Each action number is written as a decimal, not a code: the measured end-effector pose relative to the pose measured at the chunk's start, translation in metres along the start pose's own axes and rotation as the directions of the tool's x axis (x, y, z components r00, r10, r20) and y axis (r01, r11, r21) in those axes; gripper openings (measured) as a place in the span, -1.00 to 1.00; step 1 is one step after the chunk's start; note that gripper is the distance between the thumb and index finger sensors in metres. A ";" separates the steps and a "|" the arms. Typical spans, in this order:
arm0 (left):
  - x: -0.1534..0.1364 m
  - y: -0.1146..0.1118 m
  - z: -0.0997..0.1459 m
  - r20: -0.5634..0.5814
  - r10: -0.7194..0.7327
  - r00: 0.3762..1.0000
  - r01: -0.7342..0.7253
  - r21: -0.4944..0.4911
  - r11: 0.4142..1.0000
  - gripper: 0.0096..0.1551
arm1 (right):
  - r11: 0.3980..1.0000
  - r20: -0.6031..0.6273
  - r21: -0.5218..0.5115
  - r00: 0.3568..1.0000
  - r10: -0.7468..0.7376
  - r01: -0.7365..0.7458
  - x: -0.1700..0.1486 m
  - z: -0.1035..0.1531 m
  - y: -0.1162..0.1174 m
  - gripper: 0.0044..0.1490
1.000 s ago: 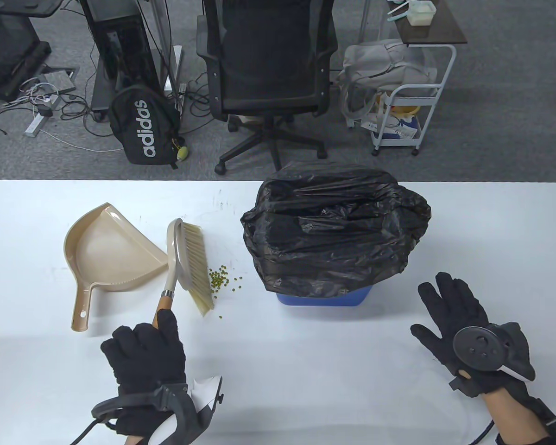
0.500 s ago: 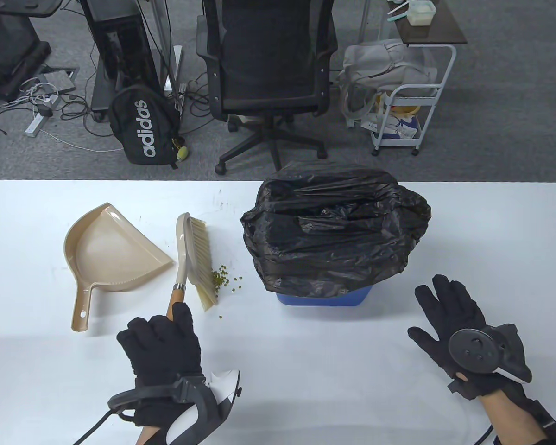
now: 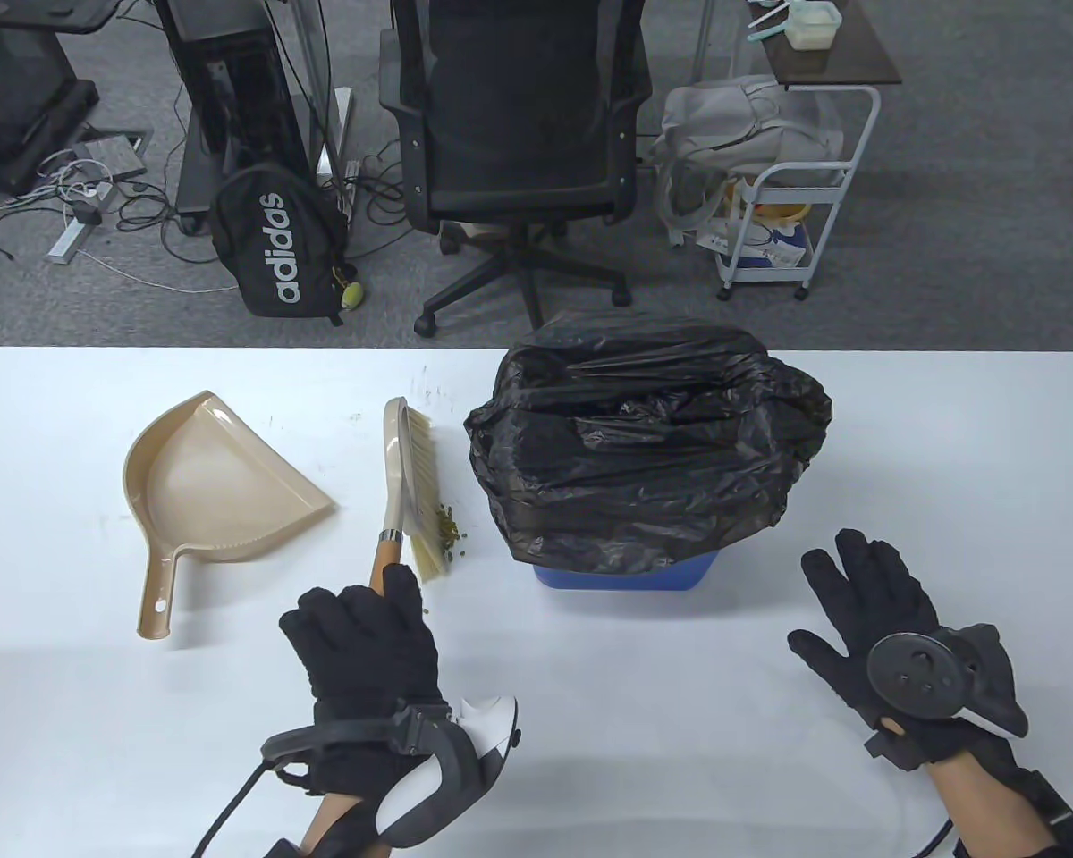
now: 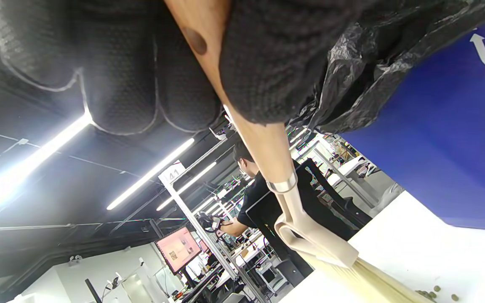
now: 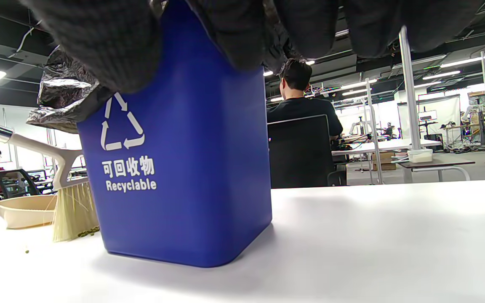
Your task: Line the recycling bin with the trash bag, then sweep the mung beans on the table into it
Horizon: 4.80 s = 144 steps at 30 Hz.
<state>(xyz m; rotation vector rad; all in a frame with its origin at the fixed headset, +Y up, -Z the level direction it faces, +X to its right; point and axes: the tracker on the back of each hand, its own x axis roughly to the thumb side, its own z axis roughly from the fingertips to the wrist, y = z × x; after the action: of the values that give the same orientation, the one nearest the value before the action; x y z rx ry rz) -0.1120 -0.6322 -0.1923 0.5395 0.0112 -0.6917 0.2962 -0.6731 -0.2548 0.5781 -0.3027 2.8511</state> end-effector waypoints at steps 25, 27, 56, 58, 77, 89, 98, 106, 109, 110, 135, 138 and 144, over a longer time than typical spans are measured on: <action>-0.008 0.002 0.011 -0.092 0.260 0.961 -0.262 -0.007 0.965 -0.37 | 1.000 0.005 0.000 1.000 0.006 -0.006 0.002 0.001 -0.002 0.07; -0.007 -0.002 0.014 -0.096 0.260 0.961 -0.261 -0.004 0.965 -0.37 | 1.000 0.003 0.001 1.000 0.005 -0.005 0.002 0.001 -0.002 0.07; -0.096 -0.026 0.057 -0.104 0.380 0.919 -0.382 0.000 0.924 -0.33 | 1.000 0.003 -0.005 1.000 0.003 -0.003 0.004 0.000 -0.003 0.07; -0.100 -0.029 0.060 -0.094 0.379 0.921 -0.381 -0.001 0.925 -0.32 | 1.000 0.003 -0.005 1.000 0.005 -0.005 0.004 0.000 -0.002 0.07; -0.075 -0.070 0.038 -0.061 0.253 0.966 -0.249 0.058 0.967 -0.27 | 1.000 0.005 0.005 1.000 0.026 -0.026 0.007 -0.001 -0.001 0.07; -0.086 -0.050 0.030 -0.075 0.283 0.956 -0.277 0.086 0.957 -0.29 | 1.000 -0.006 0.008 1.000 0.010 -0.010 0.006 -0.002 -0.001 0.07; -0.104 -0.050 0.055 -0.037 0.294 0.955 -0.291 0.070 0.954 -0.30 | 1.000 0.010 -0.012 1.000 0.006 -0.006 0.011 0.000 -0.006 0.07; -0.098 -0.068 0.059 -0.038 0.278 0.960 -0.274 0.084 0.958 -0.29 | 1.000 0.008 -0.004 1.000 0.013 -0.013 0.010 -0.001 -0.003 0.08; -0.092 -0.072 0.053 -0.050 0.281 0.958 -0.276 0.092 0.957 -0.29 | 1.000 0.005 0.000 1.000 0.016 -0.016 0.010 -0.002 -0.002 0.08; -0.090 -0.073 0.052 -0.052 0.283 0.958 -0.278 0.093 0.956 -0.29 | 1.000 0.005 0.002 1.000 0.017 -0.017 0.010 -0.002 -0.002 0.08; -0.037 -0.046 0.031 -0.107 0.343 0.933 -0.334 0.094 0.938 -0.33 | 1.000 -0.004 0.001 1.000 0.003 -0.003 0.010 -0.001 -0.006 0.07; -0.037 -0.047 0.033 -0.115 0.337 0.935 -0.329 0.084 0.941 -0.34 | 1.000 -0.004 -0.002 1.000 -0.001 0.001 0.010 -0.001 -0.007 0.07; -0.047 -0.050 0.040 -0.126 0.305 0.944 -0.297 0.074 0.952 -0.34 | 1.000 0.001 -0.003 1.000 -0.002 0.002 0.009 -0.002 -0.007 0.07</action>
<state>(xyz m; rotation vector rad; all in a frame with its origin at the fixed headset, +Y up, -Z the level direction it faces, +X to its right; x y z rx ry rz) -0.1854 -0.6546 -0.1724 0.6246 0.0366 -0.3558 0.2887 -0.6648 -0.2517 0.5786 -0.3061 2.8484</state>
